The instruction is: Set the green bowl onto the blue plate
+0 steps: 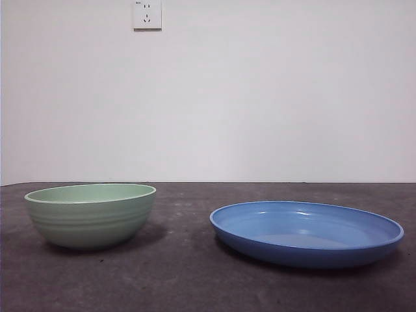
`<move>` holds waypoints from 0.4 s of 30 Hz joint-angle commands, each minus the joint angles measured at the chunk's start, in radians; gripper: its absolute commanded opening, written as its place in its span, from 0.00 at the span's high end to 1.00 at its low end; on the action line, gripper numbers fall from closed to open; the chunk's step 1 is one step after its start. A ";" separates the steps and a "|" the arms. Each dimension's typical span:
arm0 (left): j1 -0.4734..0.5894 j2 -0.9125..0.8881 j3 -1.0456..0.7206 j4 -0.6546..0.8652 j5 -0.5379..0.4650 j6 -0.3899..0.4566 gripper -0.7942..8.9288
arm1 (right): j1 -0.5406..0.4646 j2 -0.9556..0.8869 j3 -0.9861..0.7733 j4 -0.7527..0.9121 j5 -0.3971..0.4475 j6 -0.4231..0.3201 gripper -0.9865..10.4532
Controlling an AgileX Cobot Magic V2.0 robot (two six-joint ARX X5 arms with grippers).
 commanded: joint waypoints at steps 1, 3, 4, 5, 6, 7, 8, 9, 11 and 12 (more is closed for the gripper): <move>-0.007 0.058 0.121 -0.034 0.086 -0.009 0.90 | 0.002 0.061 0.108 -0.082 -0.080 0.023 0.91; -0.009 0.099 0.188 -0.071 0.125 -0.023 0.90 | 0.002 0.109 0.180 -0.155 -0.133 0.019 0.91; -0.011 0.117 0.217 -0.086 0.147 -0.025 0.90 | 0.002 0.130 0.211 -0.185 -0.155 0.012 0.91; -0.013 0.137 0.248 -0.103 0.174 -0.025 0.90 | 0.002 0.156 0.247 -0.217 -0.180 -0.006 0.91; -0.015 0.156 0.277 -0.122 0.199 -0.024 0.90 | 0.002 0.178 0.277 -0.242 -0.201 -0.027 0.91; -0.016 0.171 0.300 -0.136 0.221 -0.024 0.90 | 0.002 0.200 0.307 -0.264 -0.223 -0.050 0.90; -0.018 0.189 0.324 -0.154 0.248 -0.024 0.90 | 0.002 0.219 0.331 -0.279 -0.244 -0.070 0.91; -0.020 0.205 0.345 -0.170 0.272 -0.024 0.90 | 0.002 0.238 0.355 -0.293 -0.264 -0.091 0.90; -0.024 0.240 0.385 -0.206 0.323 -0.023 0.90 | 0.002 0.280 0.407 -0.318 -0.309 -0.122 0.91; -0.026 0.255 0.400 -0.220 0.342 -0.023 0.90 | 0.002 0.297 0.428 -0.328 -0.328 -0.132 0.91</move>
